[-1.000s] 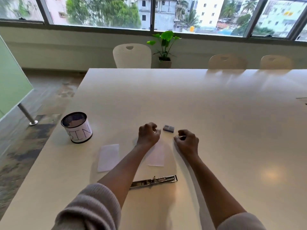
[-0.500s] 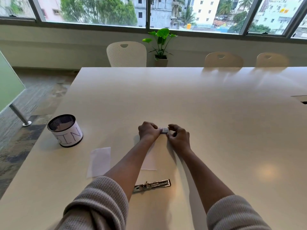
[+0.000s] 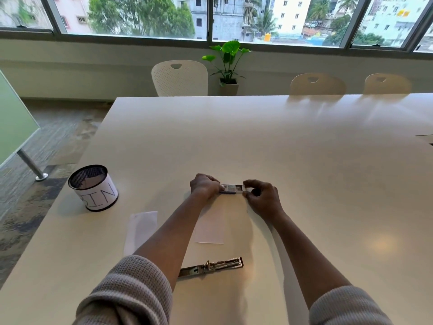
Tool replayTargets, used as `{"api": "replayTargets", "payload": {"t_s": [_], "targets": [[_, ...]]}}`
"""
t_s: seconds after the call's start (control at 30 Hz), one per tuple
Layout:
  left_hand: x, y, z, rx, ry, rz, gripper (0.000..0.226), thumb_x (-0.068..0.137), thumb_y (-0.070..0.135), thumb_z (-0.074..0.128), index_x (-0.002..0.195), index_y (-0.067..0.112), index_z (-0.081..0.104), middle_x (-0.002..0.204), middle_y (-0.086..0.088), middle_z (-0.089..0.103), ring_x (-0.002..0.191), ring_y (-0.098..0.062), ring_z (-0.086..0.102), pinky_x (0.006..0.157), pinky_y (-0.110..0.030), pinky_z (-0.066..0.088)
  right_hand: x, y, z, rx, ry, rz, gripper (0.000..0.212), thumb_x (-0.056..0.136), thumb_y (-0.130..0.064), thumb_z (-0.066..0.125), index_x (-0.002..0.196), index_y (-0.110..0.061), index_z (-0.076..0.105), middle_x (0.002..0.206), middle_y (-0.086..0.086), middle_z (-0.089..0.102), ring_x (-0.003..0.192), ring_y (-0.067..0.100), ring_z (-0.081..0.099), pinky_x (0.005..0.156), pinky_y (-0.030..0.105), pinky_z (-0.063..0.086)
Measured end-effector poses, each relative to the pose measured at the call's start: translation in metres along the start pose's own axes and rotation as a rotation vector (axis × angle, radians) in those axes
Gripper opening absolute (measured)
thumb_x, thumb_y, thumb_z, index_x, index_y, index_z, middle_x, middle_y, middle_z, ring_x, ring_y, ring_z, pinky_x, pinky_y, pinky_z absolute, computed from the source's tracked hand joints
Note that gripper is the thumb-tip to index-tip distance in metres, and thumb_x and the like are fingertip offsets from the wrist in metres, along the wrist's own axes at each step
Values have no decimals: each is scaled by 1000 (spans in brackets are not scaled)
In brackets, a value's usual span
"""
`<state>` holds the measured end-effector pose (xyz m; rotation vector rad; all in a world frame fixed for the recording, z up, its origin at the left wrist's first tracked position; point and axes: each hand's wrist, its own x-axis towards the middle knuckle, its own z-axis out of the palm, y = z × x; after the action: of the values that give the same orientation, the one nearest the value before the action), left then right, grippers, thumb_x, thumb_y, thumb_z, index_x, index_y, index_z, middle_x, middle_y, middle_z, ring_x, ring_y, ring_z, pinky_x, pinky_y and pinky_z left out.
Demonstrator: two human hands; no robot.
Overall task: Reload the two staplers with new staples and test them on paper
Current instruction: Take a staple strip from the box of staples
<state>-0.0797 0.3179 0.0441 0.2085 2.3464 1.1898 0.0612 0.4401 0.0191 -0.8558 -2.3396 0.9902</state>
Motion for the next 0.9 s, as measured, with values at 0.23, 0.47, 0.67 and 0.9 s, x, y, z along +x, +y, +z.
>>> {"api": "replayTargets", "payload": {"t_s": [0.23, 0.47, 0.67, 0.9], "targets": [[-1, -1, 0, 8, 7, 13, 23, 67, 28, 88, 88, 21, 81, 96, 0, 76, 99, -13, 67, 91, -27, 56, 3, -14, 6, 22, 19, 32, 9, 83, -18, 75, 89, -24, 78, 65, -10, 63, 51, 1, 56, 63, 17, 40], [-3, -2, 0, 13, 10, 32, 26, 68, 30, 87, 91, 20, 81, 97, 0, 76, 99, -14, 67, 92, -26, 55, 10, -11, 13, -45, 85, 154, 14, 83, -9, 66, 86, -10, 80, 91, 9, 78, 91, 25, 71, 77, 18, 31], [-3, -2, 0, 9, 21, 37, 24, 69, 29, 86, 90, 19, 81, 97, -1, 77, 98, -13, 68, 91, -26, 55, 18, -26, 14, -136, 44, 219, 16, 79, -23, 74, 83, -9, 80, 91, 12, 77, 97, 30, 66, 76, 25, 39], [-5, -3, 0, 8, 20, 50, 24, 71, 28, 86, 92, 18, 80, 99, -2, 76, 96, -12, 68, 89, -25, 56, 28, -34, 12, -207, -45, 239, 11, 77, -16, 73, 85, -14, 80, 97, 10, 75, 98, 27, 65, 71, 25, 41]]}}
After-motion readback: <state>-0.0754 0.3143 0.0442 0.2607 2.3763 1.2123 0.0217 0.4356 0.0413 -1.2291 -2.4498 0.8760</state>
